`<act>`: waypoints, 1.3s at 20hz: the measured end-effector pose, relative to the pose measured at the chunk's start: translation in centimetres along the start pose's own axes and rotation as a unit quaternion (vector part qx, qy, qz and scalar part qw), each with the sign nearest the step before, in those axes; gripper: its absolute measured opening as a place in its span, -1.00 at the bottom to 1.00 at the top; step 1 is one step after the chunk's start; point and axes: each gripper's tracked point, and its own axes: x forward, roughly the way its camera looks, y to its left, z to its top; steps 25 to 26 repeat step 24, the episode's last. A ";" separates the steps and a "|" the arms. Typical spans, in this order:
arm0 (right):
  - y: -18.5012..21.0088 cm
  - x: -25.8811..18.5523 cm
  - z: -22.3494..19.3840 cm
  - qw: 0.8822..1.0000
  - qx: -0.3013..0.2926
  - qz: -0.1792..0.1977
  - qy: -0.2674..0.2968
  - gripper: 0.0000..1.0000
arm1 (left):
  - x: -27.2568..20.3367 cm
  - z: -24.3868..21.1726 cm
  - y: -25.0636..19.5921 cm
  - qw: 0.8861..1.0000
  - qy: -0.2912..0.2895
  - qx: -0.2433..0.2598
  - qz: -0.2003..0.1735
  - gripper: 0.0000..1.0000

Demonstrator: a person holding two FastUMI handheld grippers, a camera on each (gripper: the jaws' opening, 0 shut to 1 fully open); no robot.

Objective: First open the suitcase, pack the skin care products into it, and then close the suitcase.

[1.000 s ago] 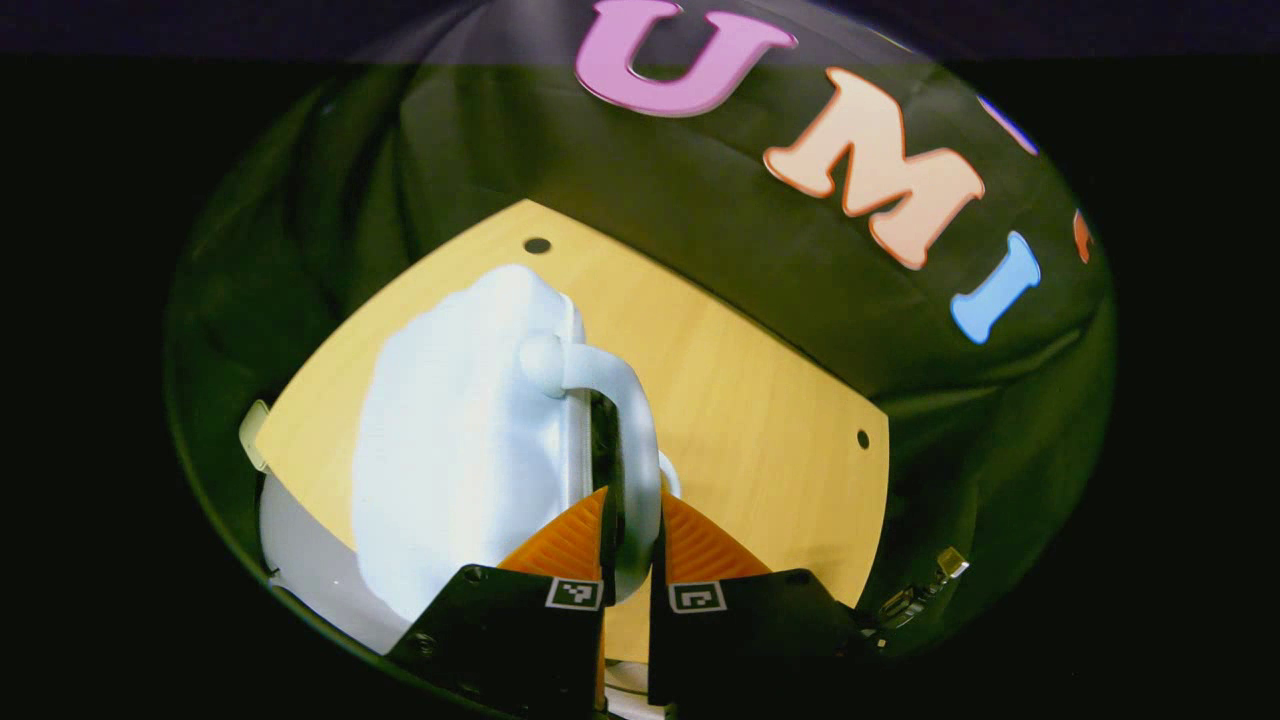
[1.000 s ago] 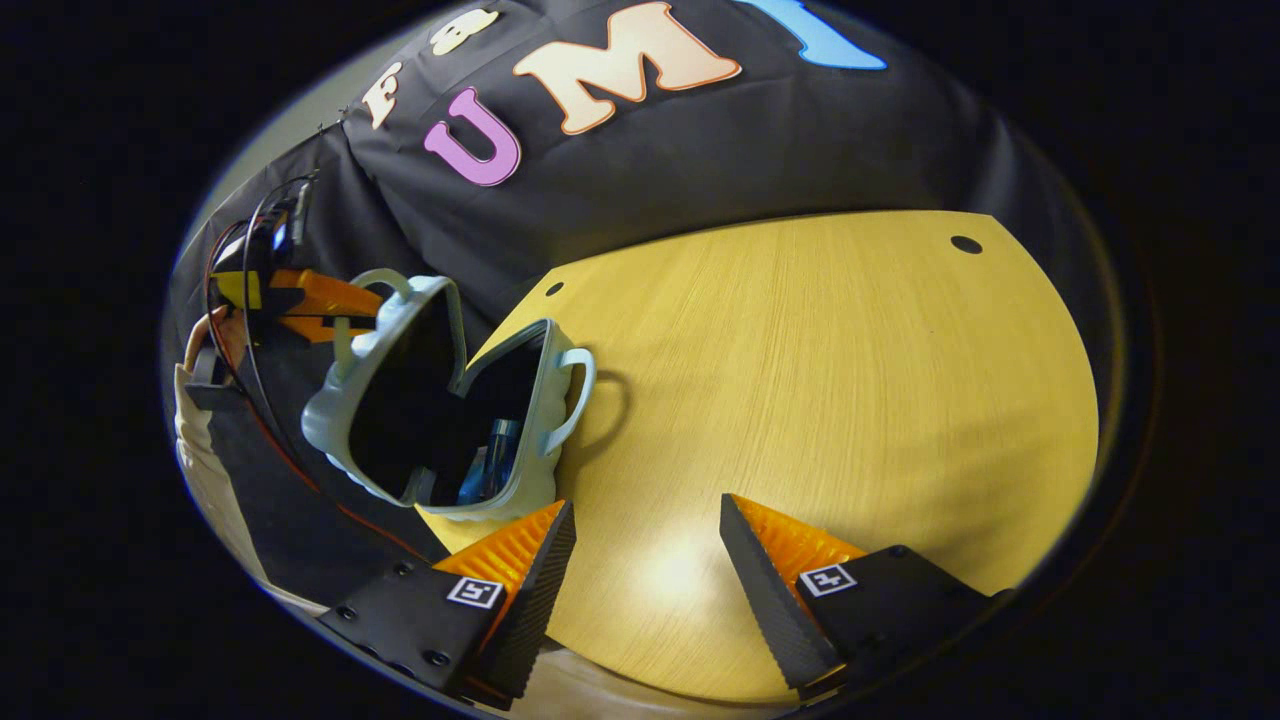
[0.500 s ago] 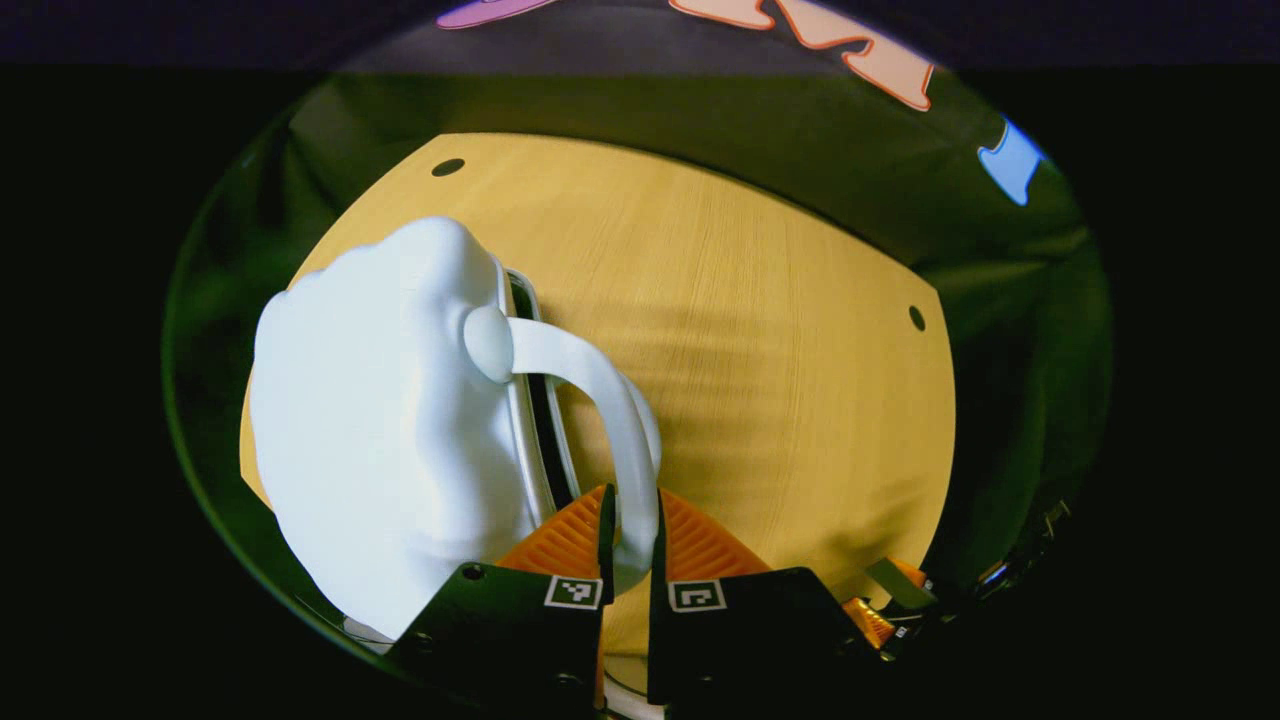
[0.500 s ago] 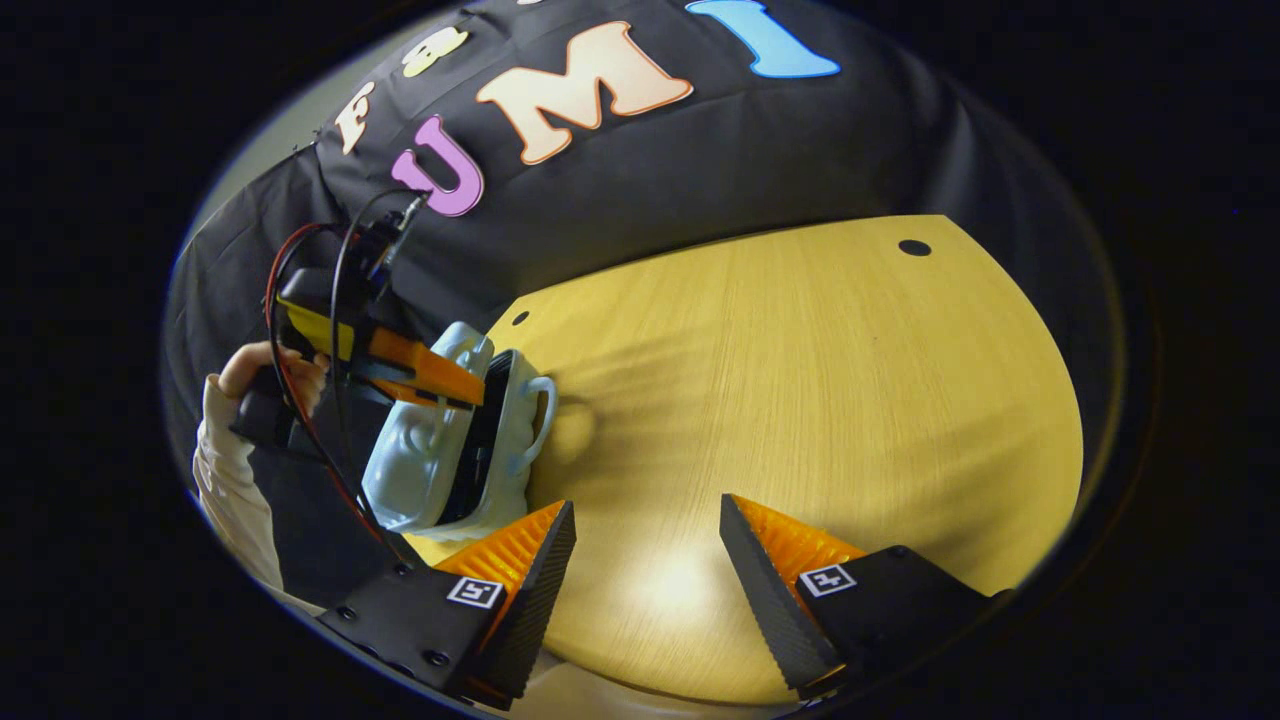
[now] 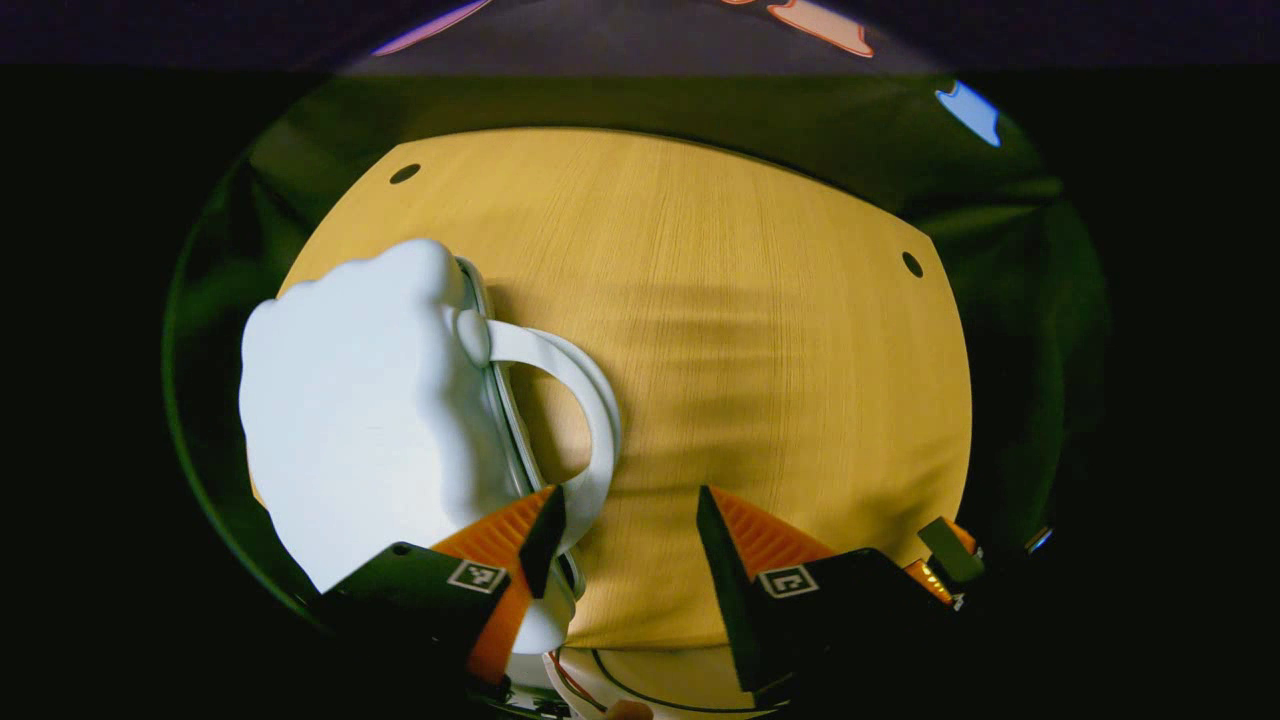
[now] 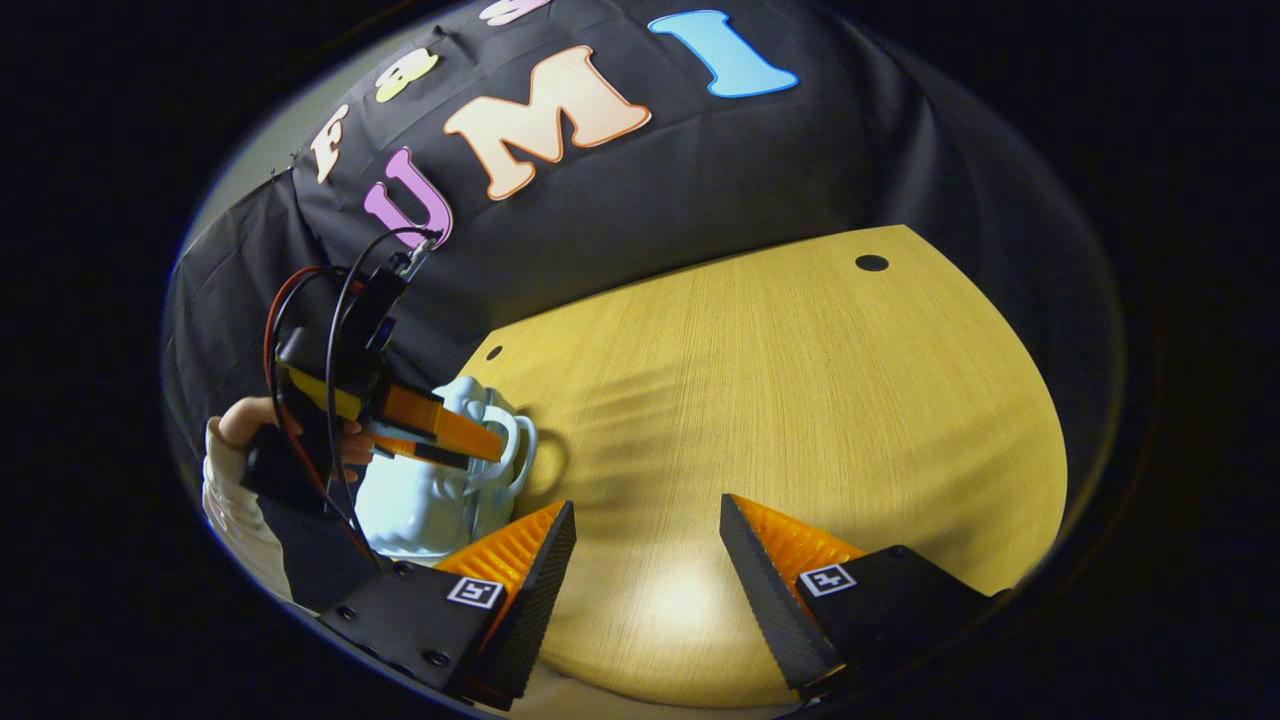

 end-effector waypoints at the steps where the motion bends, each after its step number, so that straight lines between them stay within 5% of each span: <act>1: -0.2 -0.2 0.2 1.000 0.000 0.000 -0.006 0.83 | -0.1 -0.5 -0.6 1.000 -0.006 0.008 0.006 0.60; 14: -0.9 -2.1 0.8 0.999 -0.023 -0.005 -0.028 0.85 | -0.3 -10.5 -4.1 0.998 0.010 0.063 0.028 0.65; 26: -1.2 -2.9 1.7 0.999 -0.025 -0.005 -0.045 0.96 | -0.4 -10.6 -4.3 0.996 0.005 0.075 0.041 0.63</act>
